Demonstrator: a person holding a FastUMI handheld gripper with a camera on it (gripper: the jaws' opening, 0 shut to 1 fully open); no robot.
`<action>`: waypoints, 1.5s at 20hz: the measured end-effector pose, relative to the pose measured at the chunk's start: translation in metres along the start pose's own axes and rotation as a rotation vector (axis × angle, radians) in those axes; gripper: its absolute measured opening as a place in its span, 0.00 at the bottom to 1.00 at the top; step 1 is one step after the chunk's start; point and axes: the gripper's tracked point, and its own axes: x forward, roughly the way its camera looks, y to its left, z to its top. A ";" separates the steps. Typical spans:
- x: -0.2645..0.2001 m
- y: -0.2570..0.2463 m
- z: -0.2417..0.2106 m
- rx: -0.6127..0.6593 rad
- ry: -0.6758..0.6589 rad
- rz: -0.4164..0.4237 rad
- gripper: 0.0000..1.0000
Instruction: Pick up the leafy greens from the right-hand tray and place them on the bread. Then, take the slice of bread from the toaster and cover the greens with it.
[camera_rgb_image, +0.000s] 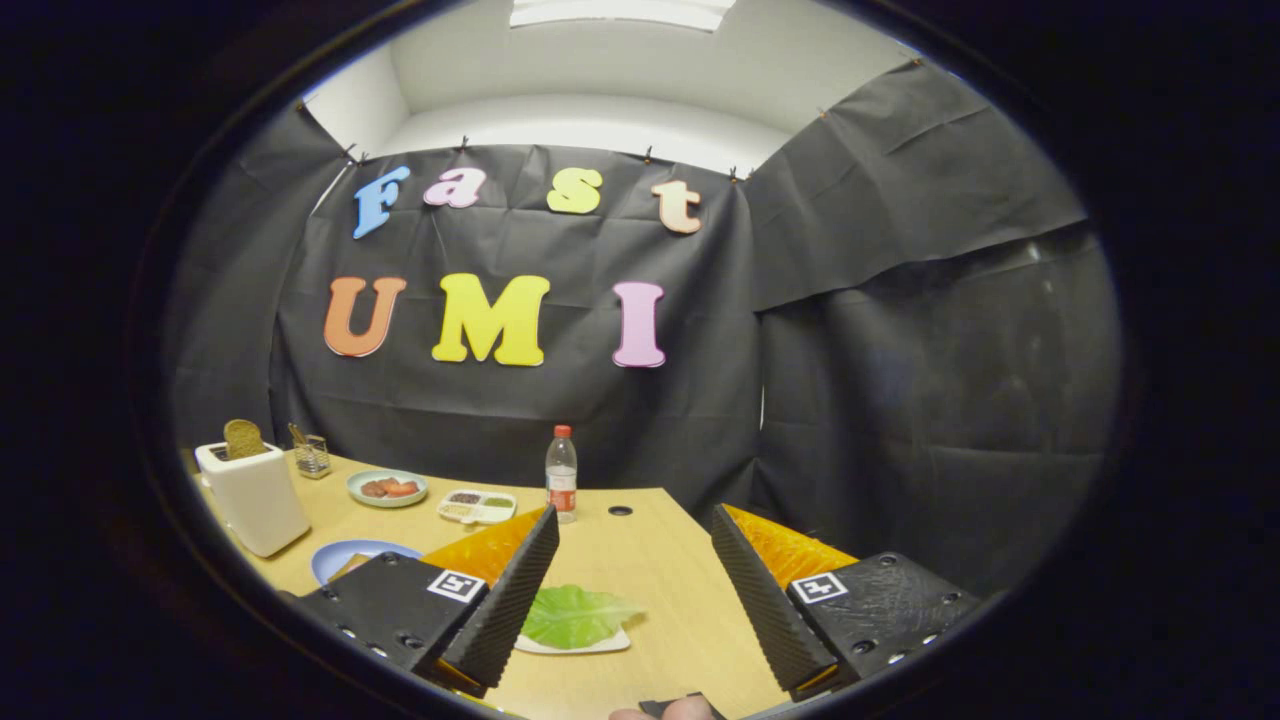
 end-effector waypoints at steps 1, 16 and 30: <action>0.002 -0.002 -0.004 0.010 0.016 0.004 0.95; 0.081 0.003 -0.159 0.521 0.606 0.075 0.96; 0.145 0.013 -0.207 0.692 0.695 0.031 0.48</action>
